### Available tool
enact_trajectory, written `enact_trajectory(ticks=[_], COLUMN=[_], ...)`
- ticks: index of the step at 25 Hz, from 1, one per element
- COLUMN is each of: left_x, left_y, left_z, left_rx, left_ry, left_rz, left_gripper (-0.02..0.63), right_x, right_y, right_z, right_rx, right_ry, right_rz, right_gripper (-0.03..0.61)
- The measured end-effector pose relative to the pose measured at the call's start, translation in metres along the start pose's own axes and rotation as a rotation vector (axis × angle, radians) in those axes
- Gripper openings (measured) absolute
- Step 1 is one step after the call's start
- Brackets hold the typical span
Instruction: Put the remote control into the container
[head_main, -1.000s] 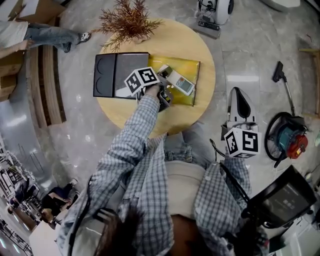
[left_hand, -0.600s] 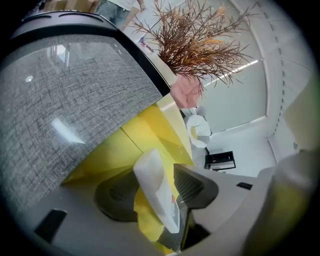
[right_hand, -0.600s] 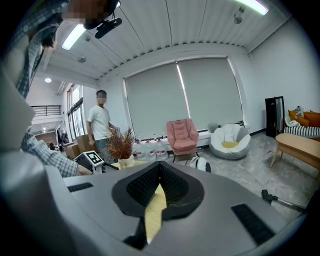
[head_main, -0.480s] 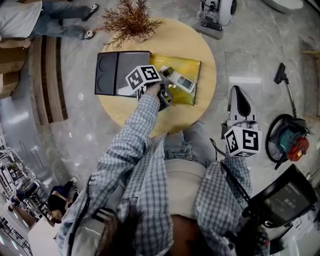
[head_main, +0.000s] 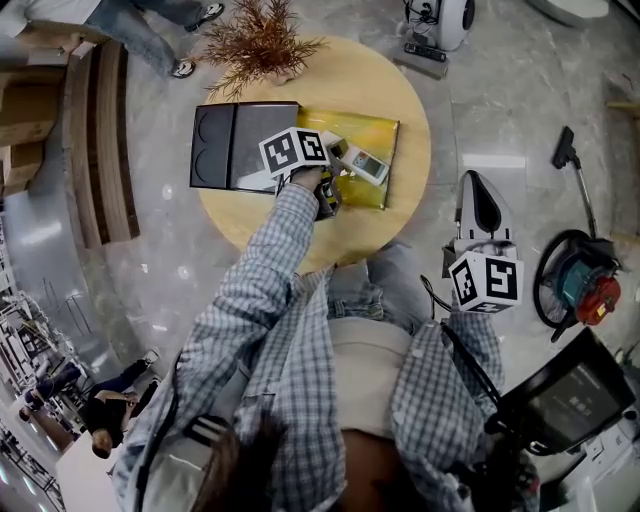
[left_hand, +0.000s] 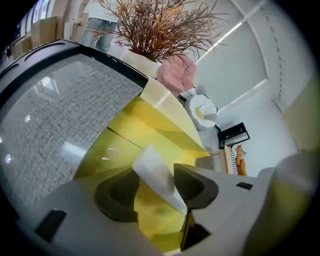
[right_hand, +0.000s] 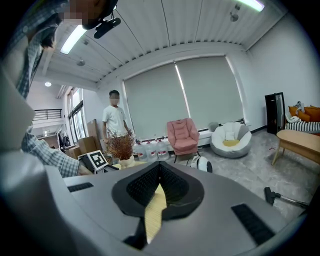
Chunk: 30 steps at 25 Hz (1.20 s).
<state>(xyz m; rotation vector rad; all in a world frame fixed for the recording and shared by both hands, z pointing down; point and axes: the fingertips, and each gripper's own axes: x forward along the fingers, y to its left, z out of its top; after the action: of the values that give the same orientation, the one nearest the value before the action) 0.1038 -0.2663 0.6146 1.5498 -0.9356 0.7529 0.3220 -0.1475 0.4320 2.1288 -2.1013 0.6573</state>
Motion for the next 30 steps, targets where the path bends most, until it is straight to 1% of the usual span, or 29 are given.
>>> enact_trajectory(ticks=[2, 6, 10, 12, 18, 23, 28, 30], left_x=[-0.002, -0.005, -0.009, -0.011, -0.015, -0.018, -0.028, -0.033], left_y=[0.001, 0.004, 0.008, 0.011, 0.014, 0.019, 0.016, 0.013], left_z=[-0.001, -0.002, -0.006, -0.010, -0.018, -0.029, -0.036, -0.038], left_rx=[-0.032, -0.145, -0.322, -0.385, -0.498, -0.631, -0.691, -0.729], left_ry=[-0.005, -0.008, 0.001, 0.010, 0.021, 0.044, 0.061, 0.059], left_rz=[-0.001, -0.020, -0.050, -0.070, -0.094, -0.089, -0.128, -0.151], left_gripper=[0.202, 0.202, 0.202, 0.202, 0.202, 0.202, 0.202, 0.202], right_x=[0.000, 0.000, 0.000, 0.000, 0.005, 0.009, 0.011, 0.012], right_y=[0.000, 0.000, -0.002, -0.003, -0.011, -0.012, -0.009, -0.009], right_z=[-0.001, 0.000, 0.003, 0.003, 0.000, 0.000, 0.000, 0.000], right_rx=[0.002, 0.011, 0.017, 0.020, 0.043, 0.060, 0.062, 0.064], right_ry=[-0.003, -0.011, -0.016, -0.017, -0.013, -0.018, -0.016, -0.016], right_rz=[0.005, 0.016, 0.024, 0.027, 0.033, 0.044, 0.056, 0.059], right_gripper=[0.005, 0.005, 0.005, 0.005, 0.005, 0.005, 0.005, 0.005])
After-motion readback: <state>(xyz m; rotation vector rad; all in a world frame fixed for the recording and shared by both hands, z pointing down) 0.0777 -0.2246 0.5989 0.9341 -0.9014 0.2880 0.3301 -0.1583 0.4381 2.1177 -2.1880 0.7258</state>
